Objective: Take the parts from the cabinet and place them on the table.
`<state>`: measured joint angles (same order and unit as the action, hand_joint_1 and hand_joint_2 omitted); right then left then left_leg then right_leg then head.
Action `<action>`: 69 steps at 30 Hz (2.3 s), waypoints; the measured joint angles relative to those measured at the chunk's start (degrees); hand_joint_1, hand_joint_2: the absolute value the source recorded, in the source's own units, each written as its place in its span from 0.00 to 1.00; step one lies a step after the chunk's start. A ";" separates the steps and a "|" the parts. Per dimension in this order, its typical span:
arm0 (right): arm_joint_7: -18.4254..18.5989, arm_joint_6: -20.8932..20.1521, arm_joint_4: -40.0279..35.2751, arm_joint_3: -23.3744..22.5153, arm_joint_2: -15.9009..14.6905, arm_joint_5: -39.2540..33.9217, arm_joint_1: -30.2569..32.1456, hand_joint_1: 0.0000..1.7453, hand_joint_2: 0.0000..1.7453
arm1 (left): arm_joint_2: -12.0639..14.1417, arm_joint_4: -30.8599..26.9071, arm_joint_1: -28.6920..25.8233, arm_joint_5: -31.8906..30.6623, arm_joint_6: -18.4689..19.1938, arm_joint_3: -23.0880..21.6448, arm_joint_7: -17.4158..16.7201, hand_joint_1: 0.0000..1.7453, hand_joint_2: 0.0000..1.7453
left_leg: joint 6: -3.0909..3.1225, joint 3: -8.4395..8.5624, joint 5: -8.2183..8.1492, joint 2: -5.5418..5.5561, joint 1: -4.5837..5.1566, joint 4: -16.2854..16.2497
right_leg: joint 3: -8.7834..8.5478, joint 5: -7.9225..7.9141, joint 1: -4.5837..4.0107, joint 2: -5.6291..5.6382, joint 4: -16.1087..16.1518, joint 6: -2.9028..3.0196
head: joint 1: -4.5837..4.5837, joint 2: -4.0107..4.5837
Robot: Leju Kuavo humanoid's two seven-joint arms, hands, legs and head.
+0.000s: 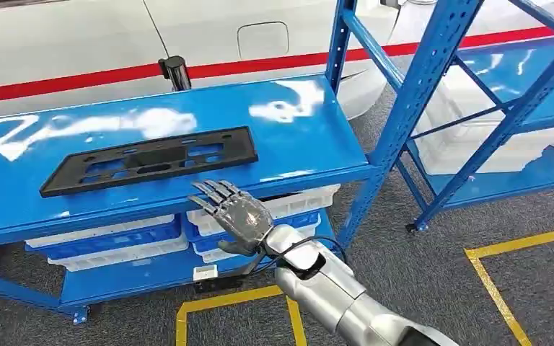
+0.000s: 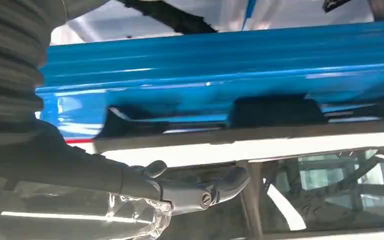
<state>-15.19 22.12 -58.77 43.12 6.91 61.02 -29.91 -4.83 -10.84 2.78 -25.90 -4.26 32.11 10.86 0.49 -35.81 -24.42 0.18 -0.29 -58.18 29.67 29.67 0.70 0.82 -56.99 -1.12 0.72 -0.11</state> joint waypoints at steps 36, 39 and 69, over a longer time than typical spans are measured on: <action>-0.09 -1.16 -3.45 1.88 2.60 1.25 -3.45 0.00 1.00 | -0.52 -0.04 0.32 -1.62 -0.02 0.48 -0.17 0.00 0.00 | 1.72 2.67 -0.88 -0.05 -0.31 1.43 | 7.71 4.12 -0.15 -0.30 -13.49 0.22 | 0.09 0.00; -0.09 -1.31 -3.45 2.30 2.47 1.07 -3.39 0.00 1.00 | -0.61 -0.04 0.15 -1.62 -0.02 0.48 -0.20 0.00 0.00 | 1.63 3.49 -1.70 0.30 -0.30 1.40 | 12.33 3.11 -0.14 -0.31 -18.11 -0.71 | 0.11 0.00; -0.79 -4.22 1.03 11.00 9.18 -0.74 -3.92 0.00 1.00 | -0.94 -0.09 0.45 -4.46 -1.81 0.55 -0.74 0.00 0.00 | -0.34 1.25 -0.40 0.22 0.19 0.83 | -0.04 -0.91 -0.66 -0.40 0.70 0.73 | -0.11 0.00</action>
<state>-15.98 17.90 -57.75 54.12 16.09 60.28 -33.83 -5.77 -10.93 3.23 -30.36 -6.08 32.65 10.12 0.15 -34.56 -24.82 0.40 -0.10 -57.35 29.63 28.76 0.04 0.42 -56.28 -0.39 0.61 -0.11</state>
